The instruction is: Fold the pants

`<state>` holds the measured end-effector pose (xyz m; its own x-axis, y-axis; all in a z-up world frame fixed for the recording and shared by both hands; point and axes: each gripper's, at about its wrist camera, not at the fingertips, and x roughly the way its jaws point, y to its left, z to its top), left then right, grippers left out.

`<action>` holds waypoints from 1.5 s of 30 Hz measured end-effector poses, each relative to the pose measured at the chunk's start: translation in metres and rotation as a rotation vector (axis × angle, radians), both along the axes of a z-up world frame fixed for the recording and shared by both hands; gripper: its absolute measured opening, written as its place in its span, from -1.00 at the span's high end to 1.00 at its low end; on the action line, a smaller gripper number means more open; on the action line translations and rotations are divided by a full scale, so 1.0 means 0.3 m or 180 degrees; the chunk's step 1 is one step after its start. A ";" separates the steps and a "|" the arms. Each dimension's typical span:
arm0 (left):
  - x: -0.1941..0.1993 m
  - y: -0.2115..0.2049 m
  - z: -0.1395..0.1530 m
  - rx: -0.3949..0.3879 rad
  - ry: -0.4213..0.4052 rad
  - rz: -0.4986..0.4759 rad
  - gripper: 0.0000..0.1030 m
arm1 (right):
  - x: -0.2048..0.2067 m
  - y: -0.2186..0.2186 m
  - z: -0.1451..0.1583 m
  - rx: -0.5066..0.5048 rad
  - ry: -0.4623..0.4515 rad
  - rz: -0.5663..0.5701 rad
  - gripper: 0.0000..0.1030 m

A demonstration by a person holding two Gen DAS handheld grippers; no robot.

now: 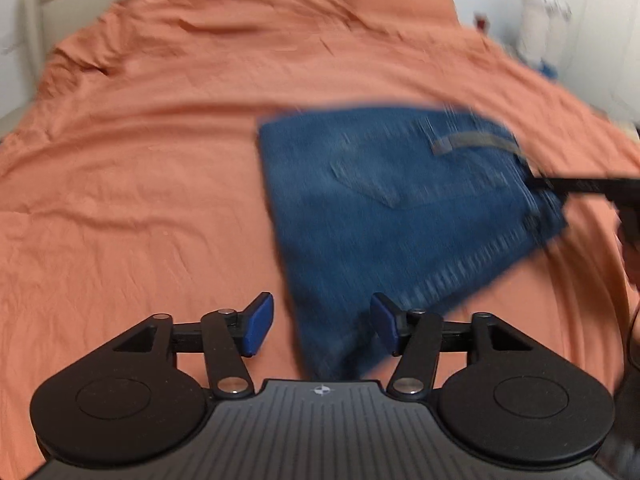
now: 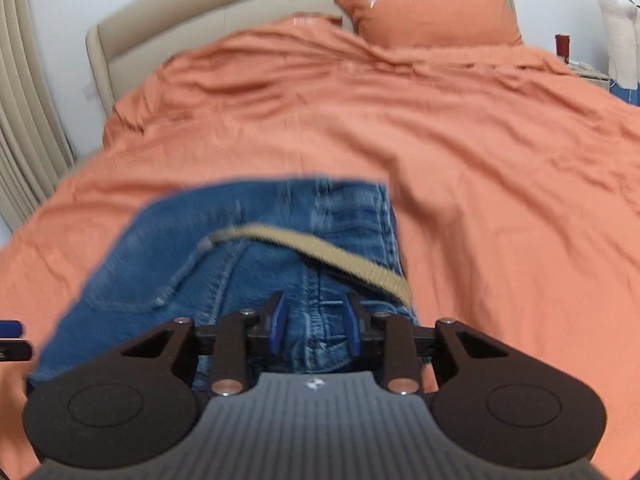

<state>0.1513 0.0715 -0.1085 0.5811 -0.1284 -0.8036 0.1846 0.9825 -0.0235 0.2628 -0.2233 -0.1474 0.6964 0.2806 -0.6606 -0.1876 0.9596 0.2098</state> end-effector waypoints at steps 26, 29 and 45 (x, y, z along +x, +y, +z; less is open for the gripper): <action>0.091 -0.180 -0.198 0.1584 0.0718 -0.0749 0.86 | 0.002 -0.045 -0.074 0.0087 0.0264 0.0150 0.50; 0.114 -0.170 -0.200 0.1508 0.0799 -0.0611 0.85 | 0.001 -0.046 -0.079 0.0059 0.0246 0.0179 0.50; 0.143 -0.050 0.105 -0.0027 0.0315 -0.0009 -0.01 | -0.048 -0.095 0.050 0.0229 -0.0135 0.0192 0.23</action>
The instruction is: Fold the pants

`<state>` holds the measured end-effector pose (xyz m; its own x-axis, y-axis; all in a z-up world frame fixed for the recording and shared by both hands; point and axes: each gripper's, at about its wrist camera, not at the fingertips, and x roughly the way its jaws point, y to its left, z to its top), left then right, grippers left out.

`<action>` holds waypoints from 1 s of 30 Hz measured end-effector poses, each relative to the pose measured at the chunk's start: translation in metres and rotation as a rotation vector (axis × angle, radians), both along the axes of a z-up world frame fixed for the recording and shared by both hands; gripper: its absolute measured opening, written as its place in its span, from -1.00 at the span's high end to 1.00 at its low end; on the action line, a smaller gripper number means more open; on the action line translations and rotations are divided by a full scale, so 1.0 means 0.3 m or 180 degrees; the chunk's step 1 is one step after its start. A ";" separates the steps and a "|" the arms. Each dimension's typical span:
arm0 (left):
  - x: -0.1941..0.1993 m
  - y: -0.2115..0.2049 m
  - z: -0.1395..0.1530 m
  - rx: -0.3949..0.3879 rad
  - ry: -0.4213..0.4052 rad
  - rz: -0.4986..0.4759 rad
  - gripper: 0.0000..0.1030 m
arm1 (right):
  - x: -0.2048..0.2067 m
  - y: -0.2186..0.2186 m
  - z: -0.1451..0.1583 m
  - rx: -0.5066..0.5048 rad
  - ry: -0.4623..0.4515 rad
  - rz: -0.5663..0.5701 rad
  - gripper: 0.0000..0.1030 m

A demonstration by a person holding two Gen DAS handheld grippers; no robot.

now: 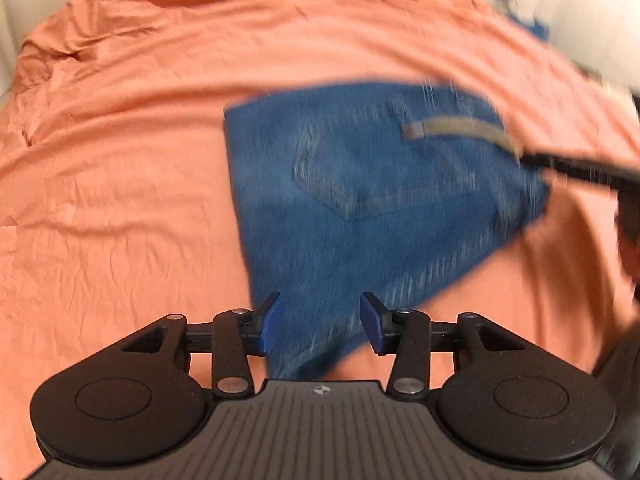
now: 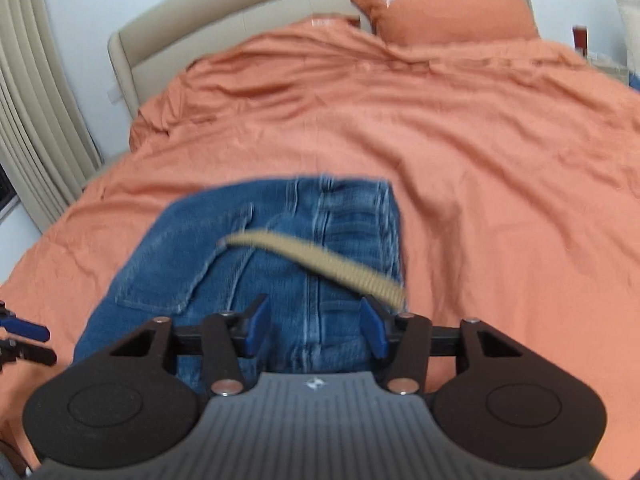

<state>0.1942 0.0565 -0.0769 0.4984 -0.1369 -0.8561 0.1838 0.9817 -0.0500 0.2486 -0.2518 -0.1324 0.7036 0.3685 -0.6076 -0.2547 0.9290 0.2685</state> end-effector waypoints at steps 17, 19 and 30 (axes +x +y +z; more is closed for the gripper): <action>0.291 -0.162 -0.151 -0.0005 -0.0237 0.0239 0.01 | 0.088 0.261 -0.031 -0.0907 -0.0577 0.0874 0.51; 0.302 -0.158 -0.185 0.0012 -0.0159 0.0232 0.02 | 0.101 0.281 -0.083 -0.1032 -0.0470 0.0929 0.50; 0.272 -0.149 -0.160 0.0057 -0.0268 0.0222 -0.24 | 0.136 0.253 -0.064 -0.0897 -0.0351 0.0947 0.41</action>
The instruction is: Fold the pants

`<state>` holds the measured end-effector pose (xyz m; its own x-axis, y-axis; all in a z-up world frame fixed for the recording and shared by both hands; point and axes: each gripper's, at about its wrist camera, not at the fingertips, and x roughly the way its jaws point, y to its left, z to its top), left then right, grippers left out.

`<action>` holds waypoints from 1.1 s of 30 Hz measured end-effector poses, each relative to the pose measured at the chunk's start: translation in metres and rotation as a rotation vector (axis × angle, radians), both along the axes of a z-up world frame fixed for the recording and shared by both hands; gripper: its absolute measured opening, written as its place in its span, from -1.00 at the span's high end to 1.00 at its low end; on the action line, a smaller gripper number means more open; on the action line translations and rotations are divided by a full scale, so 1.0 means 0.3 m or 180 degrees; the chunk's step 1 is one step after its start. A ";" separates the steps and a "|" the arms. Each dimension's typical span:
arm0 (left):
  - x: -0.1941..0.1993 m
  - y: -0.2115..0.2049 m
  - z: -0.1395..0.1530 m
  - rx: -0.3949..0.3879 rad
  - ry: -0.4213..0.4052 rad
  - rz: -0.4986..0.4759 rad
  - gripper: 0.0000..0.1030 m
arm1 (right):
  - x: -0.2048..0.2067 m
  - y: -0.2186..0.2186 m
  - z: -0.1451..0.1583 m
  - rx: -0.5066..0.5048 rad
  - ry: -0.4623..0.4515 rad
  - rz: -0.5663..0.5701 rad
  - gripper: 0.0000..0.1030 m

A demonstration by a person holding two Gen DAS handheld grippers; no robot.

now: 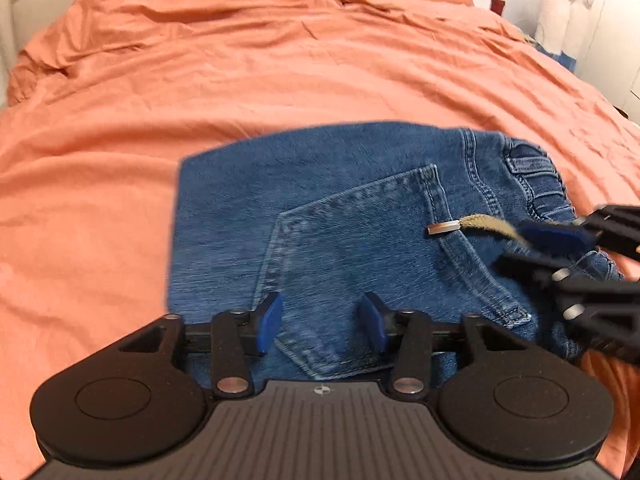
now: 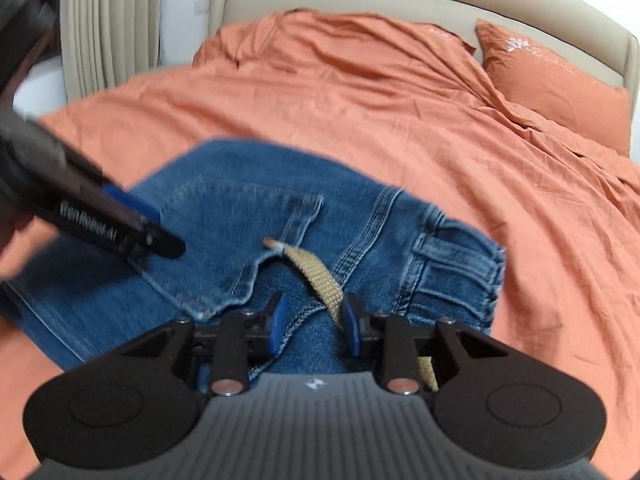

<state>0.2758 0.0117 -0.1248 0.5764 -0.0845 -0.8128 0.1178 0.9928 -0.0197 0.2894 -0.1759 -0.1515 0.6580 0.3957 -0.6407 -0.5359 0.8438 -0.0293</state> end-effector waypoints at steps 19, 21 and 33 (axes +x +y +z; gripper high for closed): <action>-0.054 0.421 -0.080 -0.1308 -0.0014 0.1099 -0.63 | 0.164 -0.452 -0.084 0.1682 0.1411 -0.1374 -0.20; -0.049 0.466 -0.120 -0.1583 0.0048 0.1196 -0.61 | 0.189 -0.475 -0.121 0.1933 0.1584 -0.1392 -0.20; 0.032 0.448 -0.161 -0.1740 0.0162 0.0760 0.10 | 0.249 -0.487 -0.197 0.2407 0.1854 -0.1246 0.13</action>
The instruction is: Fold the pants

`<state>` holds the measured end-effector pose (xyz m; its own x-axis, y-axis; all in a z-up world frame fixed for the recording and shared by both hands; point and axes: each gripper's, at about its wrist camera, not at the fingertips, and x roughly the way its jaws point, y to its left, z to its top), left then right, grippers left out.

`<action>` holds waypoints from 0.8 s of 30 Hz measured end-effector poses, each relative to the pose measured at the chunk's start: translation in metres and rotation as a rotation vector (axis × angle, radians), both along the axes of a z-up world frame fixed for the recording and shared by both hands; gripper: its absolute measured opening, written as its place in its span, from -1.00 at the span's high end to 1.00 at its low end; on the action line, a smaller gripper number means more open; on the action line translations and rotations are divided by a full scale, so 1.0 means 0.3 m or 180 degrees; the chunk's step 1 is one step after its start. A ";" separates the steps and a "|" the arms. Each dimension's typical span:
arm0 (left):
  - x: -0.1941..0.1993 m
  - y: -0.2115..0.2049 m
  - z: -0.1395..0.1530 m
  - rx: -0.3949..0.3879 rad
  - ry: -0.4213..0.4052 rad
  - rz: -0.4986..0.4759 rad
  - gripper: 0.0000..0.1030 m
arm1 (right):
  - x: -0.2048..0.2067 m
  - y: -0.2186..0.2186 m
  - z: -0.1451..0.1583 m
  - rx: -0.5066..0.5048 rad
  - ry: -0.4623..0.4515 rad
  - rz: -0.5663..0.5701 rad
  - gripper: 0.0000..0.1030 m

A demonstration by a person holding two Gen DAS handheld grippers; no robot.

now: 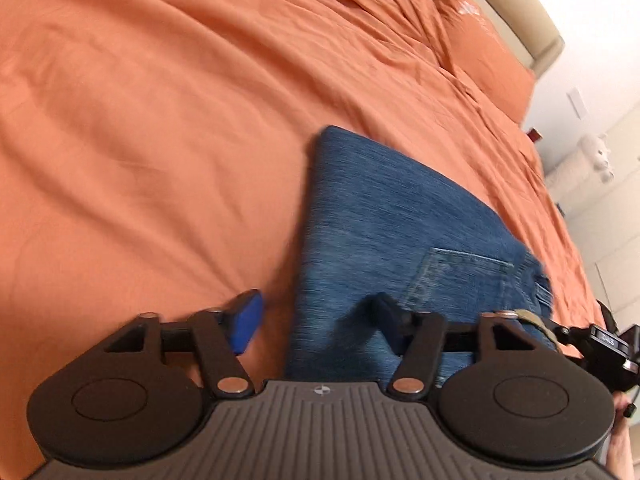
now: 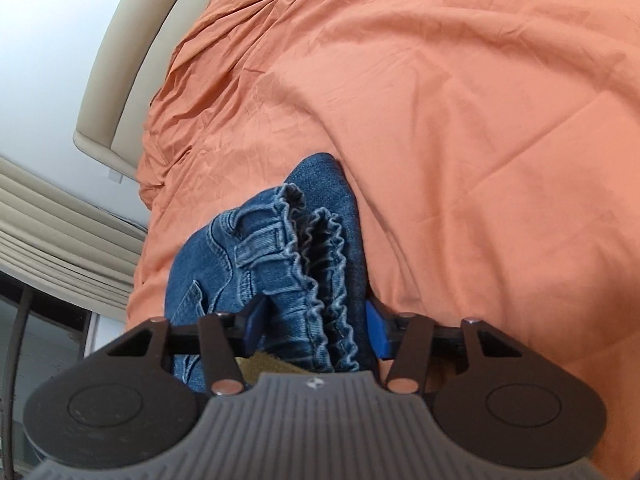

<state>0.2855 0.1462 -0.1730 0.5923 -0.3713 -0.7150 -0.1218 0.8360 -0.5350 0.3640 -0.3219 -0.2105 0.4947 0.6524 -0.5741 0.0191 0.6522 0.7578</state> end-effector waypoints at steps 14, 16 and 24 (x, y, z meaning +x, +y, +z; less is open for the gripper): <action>-0.015 -0.125 0.116 0.0778 0.0044 -0.0088 0.87 | -0.056 0.064 0.139 -0.0415 -0.0409 0.0117 0.50; -0.020 -0.136 0.140 0.0858 0.0033 -0.0088 0.88 | -0.072 0.072 0.173 -0.0448 -0.0466 0.0115 0.53; -0.085 -0.155 0.241 0.0900 -0.0134 -0.0161 0.88 | -0.163 0.105 0.334 -0.0598 -0.0653 0.0187 0.59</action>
